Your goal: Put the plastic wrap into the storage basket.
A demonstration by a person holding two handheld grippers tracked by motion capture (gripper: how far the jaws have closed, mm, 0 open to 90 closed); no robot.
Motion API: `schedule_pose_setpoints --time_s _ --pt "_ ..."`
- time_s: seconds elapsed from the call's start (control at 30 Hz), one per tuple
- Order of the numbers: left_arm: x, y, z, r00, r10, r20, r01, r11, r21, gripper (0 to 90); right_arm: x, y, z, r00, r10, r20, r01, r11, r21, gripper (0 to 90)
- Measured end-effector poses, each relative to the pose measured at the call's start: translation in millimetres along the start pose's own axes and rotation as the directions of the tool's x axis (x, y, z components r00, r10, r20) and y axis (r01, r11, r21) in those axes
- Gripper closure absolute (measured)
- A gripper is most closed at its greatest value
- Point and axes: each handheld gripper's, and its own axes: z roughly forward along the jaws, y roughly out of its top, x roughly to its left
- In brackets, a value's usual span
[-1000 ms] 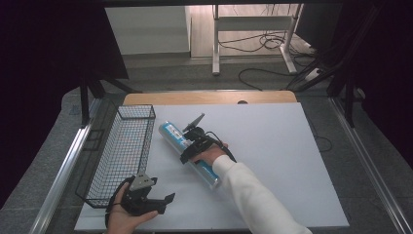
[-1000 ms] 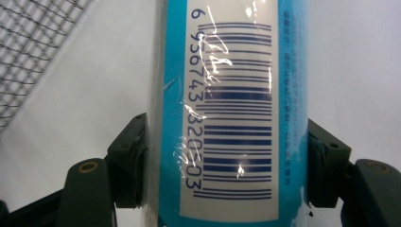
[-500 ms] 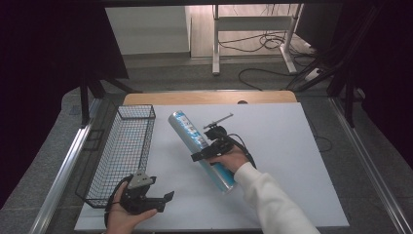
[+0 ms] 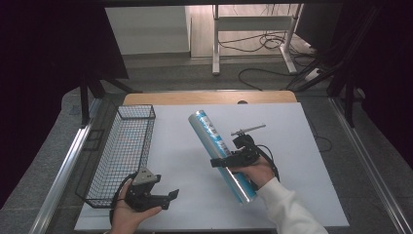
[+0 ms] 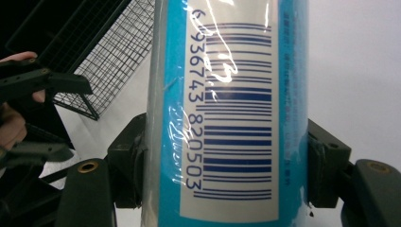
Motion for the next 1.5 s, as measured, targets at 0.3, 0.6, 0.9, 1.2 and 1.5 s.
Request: schedule_pose_setpoints --time_s 0.3,0.6,0.9,1.2,1.5 --pt "3.1 6.3 4.6 0.9983 -0.043 0.04 0.044 0.999 -0.013 17.3 -7.8 -23.4 -17.8 0.9993 0.037 -0.004 -0.037 0.998 -0.053 32.3" --pt "3.8 28.4 13.1 0.9834 -0.115 0.14 0.128 0.9883 -0.083 13.8 -7.3 -39.1 -25.3 0.9995 0.032 -0.007 -0.032 0.994 -0.1 32.3" --pt "2.0 48.9 32.7 0.9525 -0.16 0.259 0.196 0.9733 -0.119 13.0 -11.8 -51.2 -30.1 0.998 0.059 -0.022 -0.062 0.989 -0.136 32.2" --pt "-2.8 68.1 58.3 0.9098 -0.19 0.369 0.246 0.9631 -0.11 12.2 -14.5 -56.5 -28.3 0.9967 0.078 -0.022 -0.081 0.986 -0.143 32.3" --pt "4.2 76.1 76.9 0.8382 -0.227 0.496 0.325 0.9383 -0.119 11.6 -11.9 -57.5 -28.0 0.998 0.056 -0.029 -0.06 0.985 -0.161 32.2"
